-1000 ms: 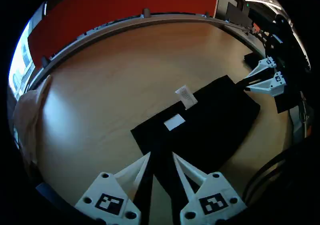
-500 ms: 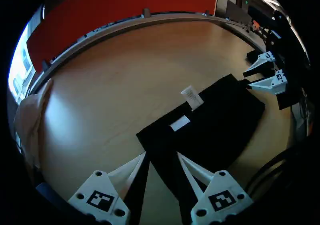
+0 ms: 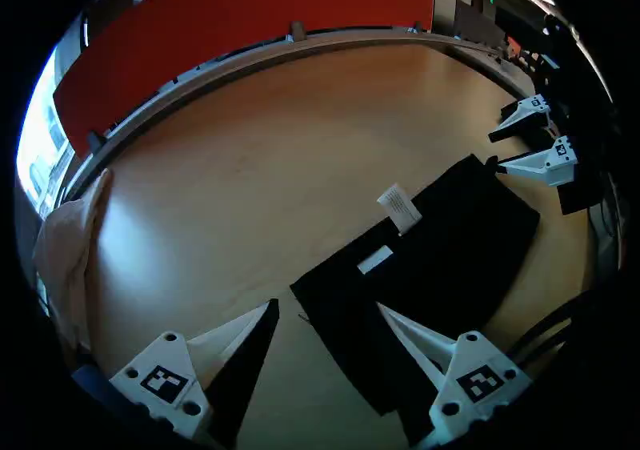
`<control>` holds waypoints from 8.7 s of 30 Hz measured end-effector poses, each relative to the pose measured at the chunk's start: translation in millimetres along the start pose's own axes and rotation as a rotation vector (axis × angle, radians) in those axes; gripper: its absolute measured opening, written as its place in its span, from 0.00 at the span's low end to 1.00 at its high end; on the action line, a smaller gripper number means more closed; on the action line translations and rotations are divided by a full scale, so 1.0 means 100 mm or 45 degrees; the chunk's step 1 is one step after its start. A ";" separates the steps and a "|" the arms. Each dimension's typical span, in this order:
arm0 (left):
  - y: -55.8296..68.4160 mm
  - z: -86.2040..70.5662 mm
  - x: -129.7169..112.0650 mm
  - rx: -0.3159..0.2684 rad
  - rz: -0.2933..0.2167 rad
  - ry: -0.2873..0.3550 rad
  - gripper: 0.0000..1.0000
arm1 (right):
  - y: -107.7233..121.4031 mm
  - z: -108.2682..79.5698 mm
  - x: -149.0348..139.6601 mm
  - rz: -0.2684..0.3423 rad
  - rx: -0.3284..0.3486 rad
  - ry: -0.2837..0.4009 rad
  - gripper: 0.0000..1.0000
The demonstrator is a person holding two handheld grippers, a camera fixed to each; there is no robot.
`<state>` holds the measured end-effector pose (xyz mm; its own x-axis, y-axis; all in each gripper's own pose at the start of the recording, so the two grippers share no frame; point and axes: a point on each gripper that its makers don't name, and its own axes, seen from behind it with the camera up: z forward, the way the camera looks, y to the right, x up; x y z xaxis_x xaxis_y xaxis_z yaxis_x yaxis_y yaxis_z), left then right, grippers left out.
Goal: Fold towel
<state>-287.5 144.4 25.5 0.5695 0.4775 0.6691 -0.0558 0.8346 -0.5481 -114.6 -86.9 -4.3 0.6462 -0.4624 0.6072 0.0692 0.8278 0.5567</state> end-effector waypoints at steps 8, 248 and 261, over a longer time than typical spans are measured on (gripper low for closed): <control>-0.08 -0.02 0.05 0.028 0.008 0.016 0.95 | 0.05 -0.01 0.04 -0.013 -0.018 0.007 0.85; 0.19 -1.58 -1.53 0.313 -0.526 0.365 0.97 | -2.22 -0.11 0.89 -0.628 0.584 0.086 0.04; 0.18 -1.61 -1.62 0.312 -0.540 0.353 0.97 | -2.40 0.04 0.75 -0.593 0.617 0.043 0.08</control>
<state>-248.3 37.9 -173.5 0.7758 0.0235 0.6305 0.0550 0.9930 -0.1047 -86.0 -321.7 -90.1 0.6554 -0.7199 0.2286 0.0027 0.3048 0.9524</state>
